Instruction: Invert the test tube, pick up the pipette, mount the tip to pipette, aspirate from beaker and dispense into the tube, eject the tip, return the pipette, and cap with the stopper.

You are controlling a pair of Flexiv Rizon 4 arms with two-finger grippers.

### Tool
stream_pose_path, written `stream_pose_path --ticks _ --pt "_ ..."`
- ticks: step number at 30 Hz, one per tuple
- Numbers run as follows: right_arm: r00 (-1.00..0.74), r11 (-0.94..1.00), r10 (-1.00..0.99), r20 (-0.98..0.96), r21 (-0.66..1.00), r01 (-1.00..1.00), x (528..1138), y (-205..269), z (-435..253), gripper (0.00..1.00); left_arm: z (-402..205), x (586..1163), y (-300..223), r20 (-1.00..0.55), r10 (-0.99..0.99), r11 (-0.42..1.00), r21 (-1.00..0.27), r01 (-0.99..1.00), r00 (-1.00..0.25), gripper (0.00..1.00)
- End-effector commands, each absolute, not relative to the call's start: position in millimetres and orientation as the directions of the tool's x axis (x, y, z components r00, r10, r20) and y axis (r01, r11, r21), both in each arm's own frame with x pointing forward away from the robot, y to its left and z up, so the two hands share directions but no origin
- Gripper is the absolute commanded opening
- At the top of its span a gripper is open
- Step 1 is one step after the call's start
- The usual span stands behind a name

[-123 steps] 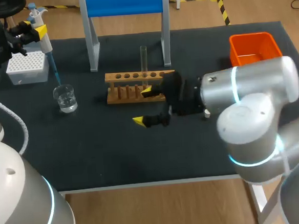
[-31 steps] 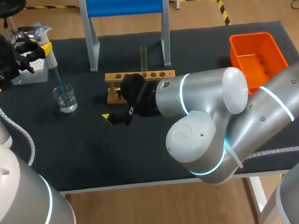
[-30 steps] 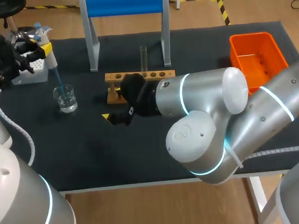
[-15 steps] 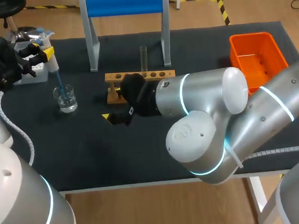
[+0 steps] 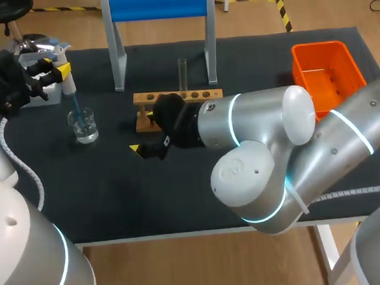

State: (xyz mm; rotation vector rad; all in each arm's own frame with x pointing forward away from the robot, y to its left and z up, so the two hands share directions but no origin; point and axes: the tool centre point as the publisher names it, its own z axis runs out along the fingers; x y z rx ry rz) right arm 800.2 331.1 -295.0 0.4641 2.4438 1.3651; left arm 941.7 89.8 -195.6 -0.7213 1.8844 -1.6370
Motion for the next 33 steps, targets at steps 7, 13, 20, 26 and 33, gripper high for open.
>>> stream_pose_path --ticks 7,13,20,26,33 --pt "-0.901 0.494 0.421 -0.105 0.859 0.131 799.3 331.0 -295.8 1.00 -196.9 941.7 86.4 -0.070 -0.698 0.127 -0.992 -0.027 -0.712 0.00" --pt "-0.901 0.494 0.421 -0.105 0.859 0.131 799.3 331.0 -295.8 1.00 -195.0 938.9 88.5 -0.071 -0.704 0.120 -0.993 -0.020 -0.707 0.00" --pt "-0.901 0.494 0.421 -0.105 0.859 0.131 799.3 331.0 -295.8 1.00 -195.3 938.5 89.2 -0.063 -0.703 0.111 -0.994 -0.023 -0.708 0.00" --pt "-0.901 0.494 0.421 -0.105 0.859 0.131 799.3 331.0 -295.8 1.00 -195.9 938.3 89.4 -0.057 -0.702 0.110 -0.994 -0.029 -0.710 0.00" --pt "-0.901 0.494 0.421 -0.105 0.859 0.131 799.3 331.0 -295.8 1.00 -196.4 938.2 89.3 -0.043 -0.702 0.100 -0.994 -0.039 -0.711 0.00"
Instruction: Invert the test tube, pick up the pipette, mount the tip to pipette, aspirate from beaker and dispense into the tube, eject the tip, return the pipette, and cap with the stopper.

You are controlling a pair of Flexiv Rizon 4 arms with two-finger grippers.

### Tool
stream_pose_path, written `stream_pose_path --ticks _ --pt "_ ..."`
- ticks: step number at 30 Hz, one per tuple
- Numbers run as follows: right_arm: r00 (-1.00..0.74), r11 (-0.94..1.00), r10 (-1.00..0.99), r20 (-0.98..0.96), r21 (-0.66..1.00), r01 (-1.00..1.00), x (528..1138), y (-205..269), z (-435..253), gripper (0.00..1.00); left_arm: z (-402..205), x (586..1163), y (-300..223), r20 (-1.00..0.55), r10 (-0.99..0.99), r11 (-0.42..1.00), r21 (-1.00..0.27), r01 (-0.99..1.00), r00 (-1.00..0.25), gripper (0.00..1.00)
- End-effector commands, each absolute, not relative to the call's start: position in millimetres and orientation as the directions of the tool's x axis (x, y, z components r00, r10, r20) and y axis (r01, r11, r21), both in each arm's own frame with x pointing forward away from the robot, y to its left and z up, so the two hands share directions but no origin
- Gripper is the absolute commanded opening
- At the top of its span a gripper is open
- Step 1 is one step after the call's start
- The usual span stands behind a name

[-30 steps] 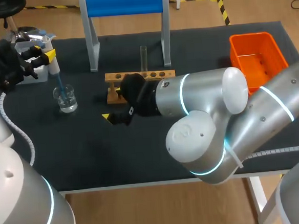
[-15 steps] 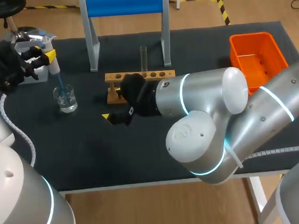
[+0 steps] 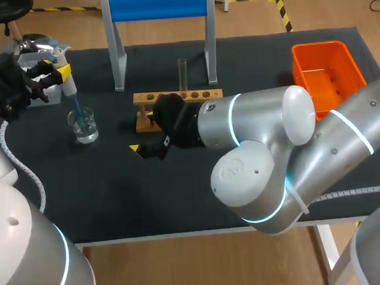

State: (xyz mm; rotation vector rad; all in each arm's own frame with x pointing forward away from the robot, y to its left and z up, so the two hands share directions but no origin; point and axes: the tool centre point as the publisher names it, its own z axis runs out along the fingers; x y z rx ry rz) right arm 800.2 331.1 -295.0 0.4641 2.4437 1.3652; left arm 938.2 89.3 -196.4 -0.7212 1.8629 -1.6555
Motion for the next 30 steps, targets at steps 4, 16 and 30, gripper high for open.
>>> stream_pose_path --ticks 4,16,30 --pt "-0.901 0.494 0.421 -0.105 0.859 0.131 799.3 331.0 -295.8 1.00 -196.5 938.1 89.3 -0.037 -0.700 0.097 -0.994 -0.044 -0.713 0.00" --pt "-0.901 0.494 0.421 -0.105 0.859 0.131 799.3 331.0 -295.8 1.00 -196.9 936.9 90.0 -0.029 -0.705 0.098 -0.994 -0.057 -0.709 0.00" --pt "-0.901 0.494 0.421 -0.105 0.859 0.131 799.3 331.0 -295.8 1.00 -195.9 936.3 91.0 -0.029 -0.708 0.097 -0.994 -0.057 -0.705 0.00"
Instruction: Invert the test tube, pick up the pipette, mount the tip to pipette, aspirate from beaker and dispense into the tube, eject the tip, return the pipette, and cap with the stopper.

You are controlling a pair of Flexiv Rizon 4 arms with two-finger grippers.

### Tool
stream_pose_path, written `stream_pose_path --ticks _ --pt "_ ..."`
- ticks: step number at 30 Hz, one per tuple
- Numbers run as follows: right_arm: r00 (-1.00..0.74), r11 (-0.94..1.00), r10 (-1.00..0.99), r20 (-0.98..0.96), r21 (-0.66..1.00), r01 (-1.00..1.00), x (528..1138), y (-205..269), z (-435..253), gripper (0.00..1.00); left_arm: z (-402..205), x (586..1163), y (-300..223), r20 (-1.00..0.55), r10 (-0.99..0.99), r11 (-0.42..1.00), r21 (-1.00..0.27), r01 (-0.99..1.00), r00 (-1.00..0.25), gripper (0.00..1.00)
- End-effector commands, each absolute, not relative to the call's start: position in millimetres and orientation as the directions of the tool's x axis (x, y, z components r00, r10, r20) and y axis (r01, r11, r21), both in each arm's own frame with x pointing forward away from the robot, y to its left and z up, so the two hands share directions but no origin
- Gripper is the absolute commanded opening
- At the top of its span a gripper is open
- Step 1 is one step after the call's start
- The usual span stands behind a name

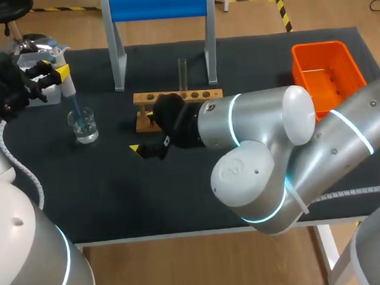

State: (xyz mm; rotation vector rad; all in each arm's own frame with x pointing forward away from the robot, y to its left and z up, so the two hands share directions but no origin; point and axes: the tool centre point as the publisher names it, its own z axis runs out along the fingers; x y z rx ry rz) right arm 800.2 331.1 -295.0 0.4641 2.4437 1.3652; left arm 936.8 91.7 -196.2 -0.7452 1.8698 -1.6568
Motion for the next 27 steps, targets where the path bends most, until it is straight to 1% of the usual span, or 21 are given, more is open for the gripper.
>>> stream_pose_path --ticks 1,5,8,13,20,27 --pt "-0.901 0.492 0.421 -0.105 0.861 0.130 800 329 -293 1.00 -196 936 91 -0.029 -0.708 0.097 -0.994 -0.057 -0.705 0.00" --pt "-0.912 0.481 0.395 -0.109 0.871 0.104 805 319 -276 1.00 -196 936 91 -0.029 -0.708 0.097 -0.994 -0.057 -0.705 0.00" --pt "-0.932 0.455 0.354 -0.073 0.884 0.103 810 309 -260 1.00 -196 936 91 -0.029 -0.708 0.097 -0.994 -0.057 -0.705 0.00" --pt "-0.977 0.442 0.212 -0.036 0.895 0.063 814 298 -227 1.00 -196 936 91 -0.029 -0.708 0.097 -0.994 -0.057 -0.705 0.00" --pt "-0.997 0.433 0.078 -0.014 0.901 0.021 821 290 -194 1.00 -196 936 91 -0.029 -0.708 0.097 -0.994 -0.057 -0.705 0.00" --pt "-0.999 0.382 -0.008 0.045 0.924 0.038 843 287 -164 1.00 -196 936 91 -0.029 -0.708 0.097 -0.994 -0.057 -0.705 0.00"
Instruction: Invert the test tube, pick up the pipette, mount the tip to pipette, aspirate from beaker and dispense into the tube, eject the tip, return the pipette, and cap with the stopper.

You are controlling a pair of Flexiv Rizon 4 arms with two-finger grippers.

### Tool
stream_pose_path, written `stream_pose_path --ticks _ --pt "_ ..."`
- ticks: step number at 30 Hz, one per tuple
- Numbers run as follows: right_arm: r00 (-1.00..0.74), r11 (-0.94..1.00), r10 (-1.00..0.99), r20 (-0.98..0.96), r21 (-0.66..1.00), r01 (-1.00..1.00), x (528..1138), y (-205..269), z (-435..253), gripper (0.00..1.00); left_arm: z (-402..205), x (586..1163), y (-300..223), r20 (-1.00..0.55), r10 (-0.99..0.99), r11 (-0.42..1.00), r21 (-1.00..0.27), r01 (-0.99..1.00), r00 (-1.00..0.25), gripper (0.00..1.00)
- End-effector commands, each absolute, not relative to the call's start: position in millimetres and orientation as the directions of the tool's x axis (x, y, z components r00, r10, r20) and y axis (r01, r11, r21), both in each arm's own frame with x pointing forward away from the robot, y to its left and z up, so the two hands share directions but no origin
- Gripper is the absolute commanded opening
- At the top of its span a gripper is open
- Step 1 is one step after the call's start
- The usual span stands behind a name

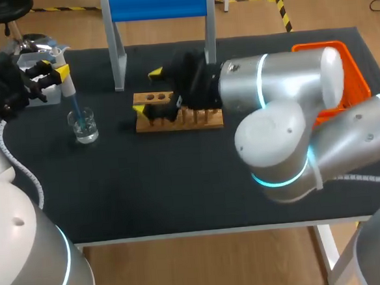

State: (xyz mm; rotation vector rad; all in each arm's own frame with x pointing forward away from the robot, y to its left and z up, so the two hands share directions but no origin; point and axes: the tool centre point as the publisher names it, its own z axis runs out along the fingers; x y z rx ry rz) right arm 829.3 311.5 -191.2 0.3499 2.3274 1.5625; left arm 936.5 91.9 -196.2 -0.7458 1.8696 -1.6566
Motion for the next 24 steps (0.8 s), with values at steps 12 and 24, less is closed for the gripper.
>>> stream_pose_path --ticks 12,24 --pt "-0.978 0.297 -0.192 0.078 0.955 0.017 869 308 -121 1.00 -196 936 91 -0.029 -0.708 0.097 -0.994 -0.057 -0.705 0.00" --pt "-0.936 0.255 -0.347 0.065 0.967 -0.028 891 350 -94 1.00 -196 936 91 -0.029 -0.708 0.097 -0.994 -0.057 -0.705 0.00"
